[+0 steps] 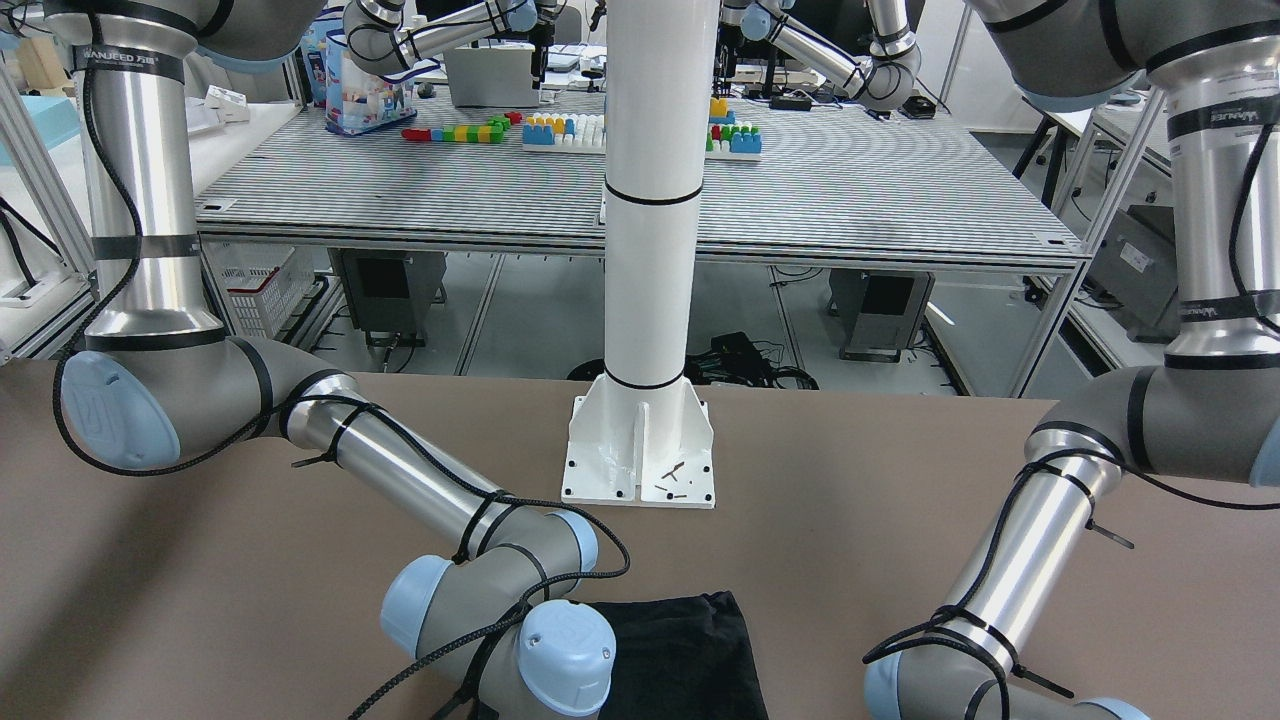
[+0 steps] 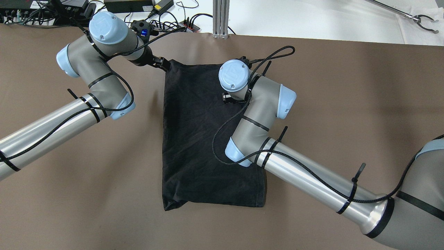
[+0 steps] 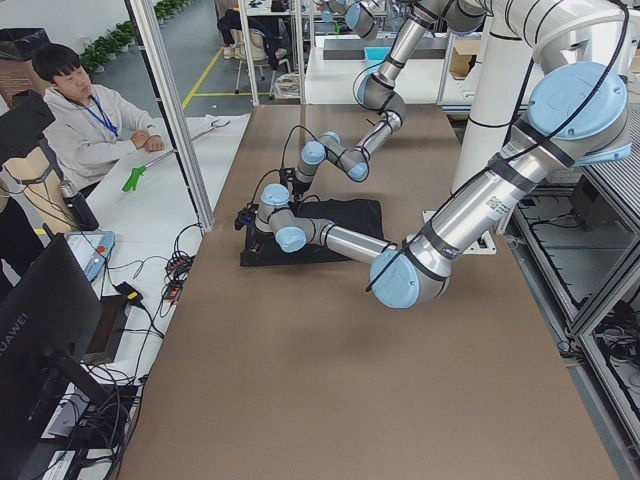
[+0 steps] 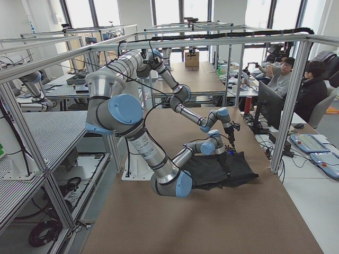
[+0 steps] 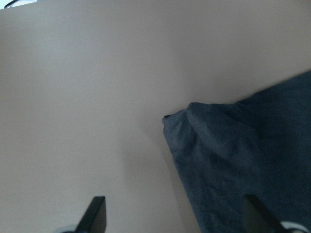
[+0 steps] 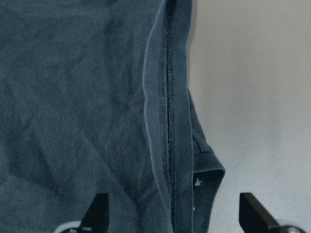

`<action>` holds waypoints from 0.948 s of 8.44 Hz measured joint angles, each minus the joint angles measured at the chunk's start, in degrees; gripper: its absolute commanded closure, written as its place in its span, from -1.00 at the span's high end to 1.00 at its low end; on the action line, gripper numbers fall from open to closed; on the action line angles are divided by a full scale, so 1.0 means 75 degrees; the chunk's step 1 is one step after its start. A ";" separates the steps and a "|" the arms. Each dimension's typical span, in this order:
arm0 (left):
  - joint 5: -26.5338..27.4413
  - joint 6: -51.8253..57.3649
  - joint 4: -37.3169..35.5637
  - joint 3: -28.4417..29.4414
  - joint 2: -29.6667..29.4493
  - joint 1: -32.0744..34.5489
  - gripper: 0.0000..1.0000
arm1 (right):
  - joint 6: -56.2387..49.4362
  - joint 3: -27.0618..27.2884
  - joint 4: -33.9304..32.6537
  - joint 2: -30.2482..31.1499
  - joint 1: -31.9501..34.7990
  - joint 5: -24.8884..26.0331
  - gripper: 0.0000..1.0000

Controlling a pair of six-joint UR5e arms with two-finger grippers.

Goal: Fold clothes

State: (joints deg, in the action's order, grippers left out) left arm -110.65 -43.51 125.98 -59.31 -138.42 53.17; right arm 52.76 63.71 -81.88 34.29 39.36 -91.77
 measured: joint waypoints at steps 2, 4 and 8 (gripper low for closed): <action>0.0000 0.0000 0.0005 -0.0002 -0.0001 0.0000 1.00 | 0.0007 -0.0206 0.0196 -0.0006 0.0033 0.0155 0.89; -0.0001 -0.0001 0.0007 -0.0018 0.0000 0.0000 1.00 | 0.0004 -0.0263 0.0334 0.0018 0.0047 0.0405 0.89; -0.0011 -0.0011 0.0007 -0.0091 0.0029 0.0007 1.00 | -0.0080 -0.0279 0.0392 0.0200 0.0215 0.0674 0.89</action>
State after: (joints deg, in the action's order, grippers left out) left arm -110.74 -43.59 126.03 -59.99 -138.21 53.22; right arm 52.16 61.62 -78.94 35.80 40.97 -86.71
